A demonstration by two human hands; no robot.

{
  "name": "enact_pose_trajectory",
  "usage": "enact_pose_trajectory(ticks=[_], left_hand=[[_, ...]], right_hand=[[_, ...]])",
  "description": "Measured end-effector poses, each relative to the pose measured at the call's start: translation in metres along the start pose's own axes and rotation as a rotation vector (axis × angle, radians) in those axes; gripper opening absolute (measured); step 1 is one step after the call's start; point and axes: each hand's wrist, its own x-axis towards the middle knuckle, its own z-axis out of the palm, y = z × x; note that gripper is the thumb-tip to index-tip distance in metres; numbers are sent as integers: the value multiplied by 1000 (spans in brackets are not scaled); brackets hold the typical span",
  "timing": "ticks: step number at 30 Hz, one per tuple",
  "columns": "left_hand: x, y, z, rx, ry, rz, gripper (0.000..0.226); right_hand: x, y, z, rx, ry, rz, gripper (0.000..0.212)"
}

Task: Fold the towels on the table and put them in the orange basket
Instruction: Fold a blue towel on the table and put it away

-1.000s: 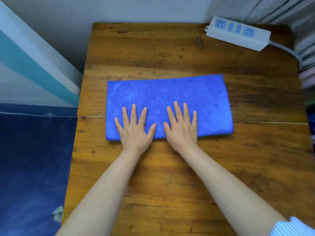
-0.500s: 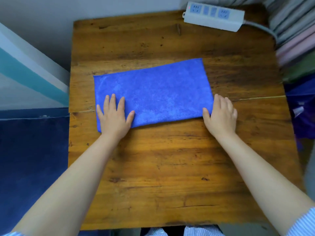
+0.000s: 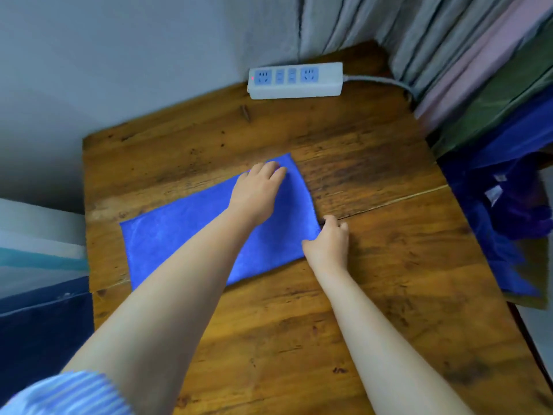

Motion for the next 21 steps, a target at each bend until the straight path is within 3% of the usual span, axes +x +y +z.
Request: enact_pose_trajectory(ticks=[5, 13, 15, 18, 21], left_hand=[[36, 10, -2, 155, -142, 166, 69], [82, 10, -22, 239, -224, 263, 61], [90, 9, -28, 260, -254, 267, 53], [98, 6, -35, 330, -252, 281, 41], [97, -1, -44, 335, -207, 227, 40]], right_hand=[[24, 0, -18, 39, -94, 27, 51], [72, -5, -58, -220, -251, -72, 8], [79, -10, -63, -252, -278, -96, 16], [85, -19, -72, -316, -247, -147, 10], [85, -32, -79, -362, -146, -219, 25]])
